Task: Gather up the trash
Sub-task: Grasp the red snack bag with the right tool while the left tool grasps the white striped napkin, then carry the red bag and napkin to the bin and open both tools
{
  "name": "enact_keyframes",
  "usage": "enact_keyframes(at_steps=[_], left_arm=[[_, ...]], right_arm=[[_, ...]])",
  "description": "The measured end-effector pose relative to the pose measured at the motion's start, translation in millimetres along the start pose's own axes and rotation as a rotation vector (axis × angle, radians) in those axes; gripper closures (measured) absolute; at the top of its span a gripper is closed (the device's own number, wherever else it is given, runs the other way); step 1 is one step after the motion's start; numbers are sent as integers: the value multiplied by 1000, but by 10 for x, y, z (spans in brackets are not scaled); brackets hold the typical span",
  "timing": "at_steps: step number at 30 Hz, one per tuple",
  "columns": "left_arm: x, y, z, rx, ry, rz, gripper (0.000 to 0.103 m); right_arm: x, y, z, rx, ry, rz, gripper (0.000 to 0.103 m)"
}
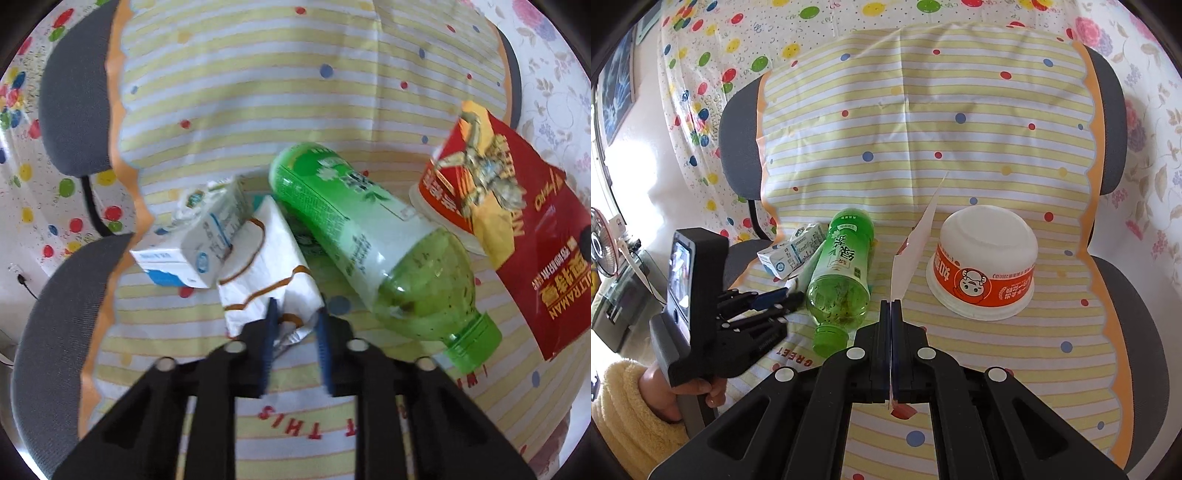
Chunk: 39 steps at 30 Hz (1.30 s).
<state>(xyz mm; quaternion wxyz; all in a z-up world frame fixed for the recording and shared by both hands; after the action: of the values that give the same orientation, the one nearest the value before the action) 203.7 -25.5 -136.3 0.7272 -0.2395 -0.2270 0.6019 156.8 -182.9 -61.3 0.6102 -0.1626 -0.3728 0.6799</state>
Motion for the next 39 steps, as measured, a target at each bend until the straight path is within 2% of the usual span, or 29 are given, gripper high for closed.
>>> enact_keyframes(at_steps=[2,8,14,17,28,33,39], left_arm=[[98,25,193,-30,27,38,102],[204,81,1006,-157,148,115,103],[123,146,1638,-259,183,118,103],[11,216,1804,-281,200,104,103],[-758,723,1780,-269,260,-15,103],[-1124,982,1716,-230,347,-91,103],[-1606,1008,1913,-259,453,-193,103]], right_arm=[[19,22,50,-8,3,5,102],[66,91,227,-32,-5,1,102],[120,177,509,-65,-5,0,102],[133,262,653,-79,2,2,102],[-33,886,1024,-63,62,-43,102],[-233,1227,1288,-79,116,-94,102],[-576,1636,1727,-97,213,-196,102]])
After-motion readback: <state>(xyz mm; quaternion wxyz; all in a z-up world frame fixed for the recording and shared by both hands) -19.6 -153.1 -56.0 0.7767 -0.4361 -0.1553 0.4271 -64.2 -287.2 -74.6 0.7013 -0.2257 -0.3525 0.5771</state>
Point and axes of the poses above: each gripper's, at about its wrist camera, not at the fingertips, and z roughly against the way its jaws point, x to its left, y to its underside, the point moved 3 cm from there along -z, roughly the way its jaws point, and after that the axes turned 4 degrees about x, right-handed, at the moved point
